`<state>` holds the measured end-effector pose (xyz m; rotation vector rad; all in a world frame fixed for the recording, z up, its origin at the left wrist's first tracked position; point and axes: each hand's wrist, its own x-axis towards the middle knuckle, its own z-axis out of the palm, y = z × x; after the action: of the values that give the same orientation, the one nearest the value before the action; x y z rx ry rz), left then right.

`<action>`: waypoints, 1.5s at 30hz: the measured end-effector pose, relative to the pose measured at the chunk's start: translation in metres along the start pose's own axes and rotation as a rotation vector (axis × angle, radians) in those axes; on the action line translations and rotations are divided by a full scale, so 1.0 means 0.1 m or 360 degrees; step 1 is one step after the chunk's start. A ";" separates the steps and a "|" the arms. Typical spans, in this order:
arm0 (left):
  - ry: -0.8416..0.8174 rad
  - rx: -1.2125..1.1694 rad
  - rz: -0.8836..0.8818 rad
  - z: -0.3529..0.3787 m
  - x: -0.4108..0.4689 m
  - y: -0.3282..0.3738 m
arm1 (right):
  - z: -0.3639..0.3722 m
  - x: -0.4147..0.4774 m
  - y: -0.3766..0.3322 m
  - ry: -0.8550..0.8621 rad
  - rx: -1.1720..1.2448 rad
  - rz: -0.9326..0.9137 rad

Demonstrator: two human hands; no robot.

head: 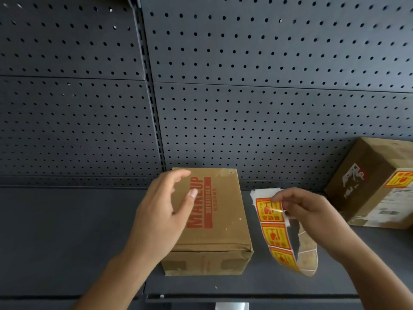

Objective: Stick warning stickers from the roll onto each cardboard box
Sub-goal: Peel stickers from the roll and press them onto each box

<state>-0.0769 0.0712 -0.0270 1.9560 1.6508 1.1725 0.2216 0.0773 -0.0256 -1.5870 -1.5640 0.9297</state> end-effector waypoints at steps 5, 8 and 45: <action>-0.0314 -0.0097 0.0315 0.21 0.07 0.46 | -0.15 -0.11 -0.24 -0.0092 0.0289 -0.0006; -0.0473 -0.0128 0.0392 0.35 0.11 0.67 | -0.17 -0.14 -0.31 -0.0164 0.0255 -0.0121; -0.0644 -0.1528 -0.0707 0.60 0.20 0.60 | -0.05 -0.05 -0.43 -0.0203 -0.0355 -0.0564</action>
<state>0.0072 0.0885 -0.0143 1.0503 0.9433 1.0110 0.2050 0.0733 0.0148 -1.3507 -2.0167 0.6909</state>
